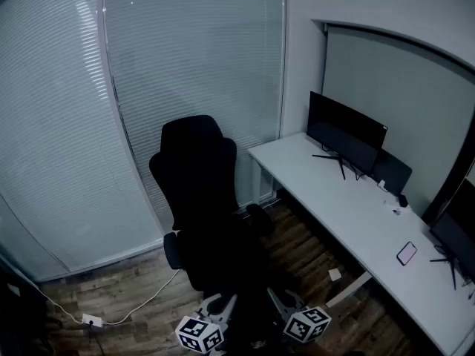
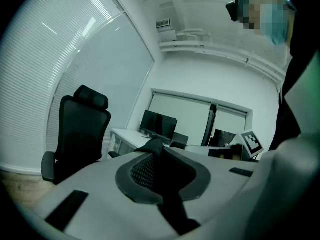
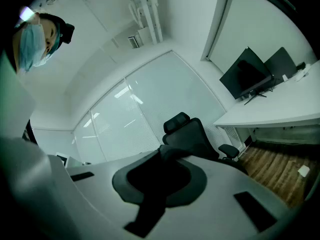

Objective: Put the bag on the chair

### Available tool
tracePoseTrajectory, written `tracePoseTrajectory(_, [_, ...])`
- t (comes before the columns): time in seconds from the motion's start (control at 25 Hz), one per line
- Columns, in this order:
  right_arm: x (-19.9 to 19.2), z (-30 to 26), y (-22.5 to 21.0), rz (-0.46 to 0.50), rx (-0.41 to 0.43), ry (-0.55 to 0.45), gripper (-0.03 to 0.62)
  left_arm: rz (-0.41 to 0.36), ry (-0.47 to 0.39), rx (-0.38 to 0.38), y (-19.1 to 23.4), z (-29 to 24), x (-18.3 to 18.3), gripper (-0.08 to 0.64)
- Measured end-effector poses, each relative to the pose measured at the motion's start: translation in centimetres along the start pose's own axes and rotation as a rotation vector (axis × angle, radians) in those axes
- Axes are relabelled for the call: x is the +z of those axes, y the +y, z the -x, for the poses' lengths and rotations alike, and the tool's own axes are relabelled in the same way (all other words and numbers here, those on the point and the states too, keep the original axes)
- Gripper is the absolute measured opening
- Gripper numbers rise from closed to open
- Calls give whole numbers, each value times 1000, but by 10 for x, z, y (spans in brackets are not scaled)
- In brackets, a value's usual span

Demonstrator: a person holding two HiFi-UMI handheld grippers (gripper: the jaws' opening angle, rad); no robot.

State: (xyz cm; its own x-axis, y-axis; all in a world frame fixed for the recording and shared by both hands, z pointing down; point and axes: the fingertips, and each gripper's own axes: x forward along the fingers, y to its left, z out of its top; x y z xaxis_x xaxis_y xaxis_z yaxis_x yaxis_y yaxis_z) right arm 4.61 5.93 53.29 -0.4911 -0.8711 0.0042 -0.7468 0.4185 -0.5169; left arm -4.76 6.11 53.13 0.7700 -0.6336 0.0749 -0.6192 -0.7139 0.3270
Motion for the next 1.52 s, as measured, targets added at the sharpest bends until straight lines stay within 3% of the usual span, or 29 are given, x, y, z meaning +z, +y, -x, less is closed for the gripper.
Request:
tracePoseTrajectory(0.48, [-8,-8,50,34,19,-50,54,-69,-83,49,19,39,31,41])
tracePoseTrajectory(0.72, [-9,-18,46,43,12,-21,54,-32,-69,77,29,38,25,41])
tracePoseTrajectory(1.16, [-14,-35,-12,25,25,76,54,15,-17,133,44,-12,-5,41])
tracePoseTrajectory(1.52, [15,-81,-65,49,107,115,54,19,-62,210,70,-76,8,41])
